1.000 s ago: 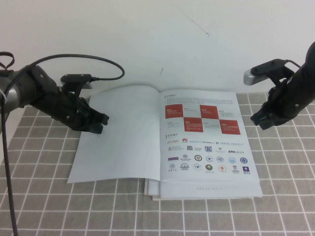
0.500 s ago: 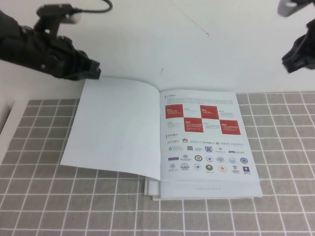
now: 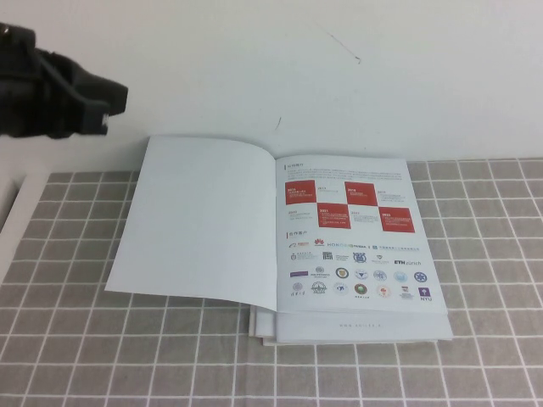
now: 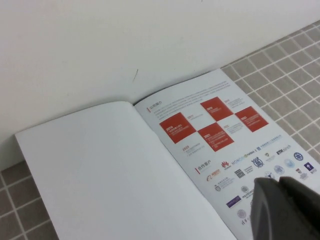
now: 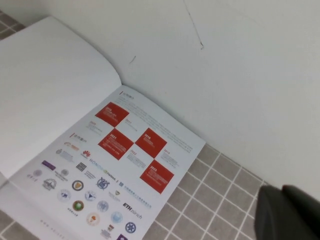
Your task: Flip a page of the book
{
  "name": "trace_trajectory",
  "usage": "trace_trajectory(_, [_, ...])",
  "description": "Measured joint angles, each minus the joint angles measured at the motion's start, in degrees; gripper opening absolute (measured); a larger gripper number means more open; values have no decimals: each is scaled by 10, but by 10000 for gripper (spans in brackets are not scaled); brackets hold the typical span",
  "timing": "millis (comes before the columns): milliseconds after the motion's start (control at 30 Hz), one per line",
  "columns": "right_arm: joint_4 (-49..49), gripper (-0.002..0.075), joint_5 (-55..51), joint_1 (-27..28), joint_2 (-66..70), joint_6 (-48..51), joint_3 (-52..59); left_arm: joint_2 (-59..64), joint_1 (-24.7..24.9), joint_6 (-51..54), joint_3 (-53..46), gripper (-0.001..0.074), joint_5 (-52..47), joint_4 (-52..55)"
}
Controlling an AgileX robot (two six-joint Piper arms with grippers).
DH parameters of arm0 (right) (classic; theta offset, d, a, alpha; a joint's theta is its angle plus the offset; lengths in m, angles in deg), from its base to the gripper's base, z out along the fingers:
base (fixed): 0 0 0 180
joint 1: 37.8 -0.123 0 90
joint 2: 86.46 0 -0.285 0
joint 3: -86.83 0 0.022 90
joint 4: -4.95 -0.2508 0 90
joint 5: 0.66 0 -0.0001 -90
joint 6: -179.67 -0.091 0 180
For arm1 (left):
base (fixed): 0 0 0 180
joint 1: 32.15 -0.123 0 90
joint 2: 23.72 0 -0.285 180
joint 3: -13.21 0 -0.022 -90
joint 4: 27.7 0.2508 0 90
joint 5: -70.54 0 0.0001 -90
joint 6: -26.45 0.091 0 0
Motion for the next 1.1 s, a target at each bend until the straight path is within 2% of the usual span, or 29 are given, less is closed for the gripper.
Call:
trace_trajectory(200, [-15,-2,42,0,-164,-1,146,-158,0,13,-139,-3,43,-36])
trace_trajectory(367, [-26,-2,19,0,-279,0,225,-285,0,12,-239,-3,56,-62])
trace_trajectory(533, [-27,-2,-12,0,-382,20,250,-403,0,17,-329,-3,57,-86])
trace_trajectory(800, [1,-2,-90,0,-496,12,258,-577,0,19,-400,-3,65,-108])
trace_trajectory(933, [20,-2,-77,0,-501,4,306,-604,0,38,-450,-3,135,-86])
trace_trajectory(1100, [19,-2,56,0,-497,4,371,-597,0,67,-519,-3,311,-84])
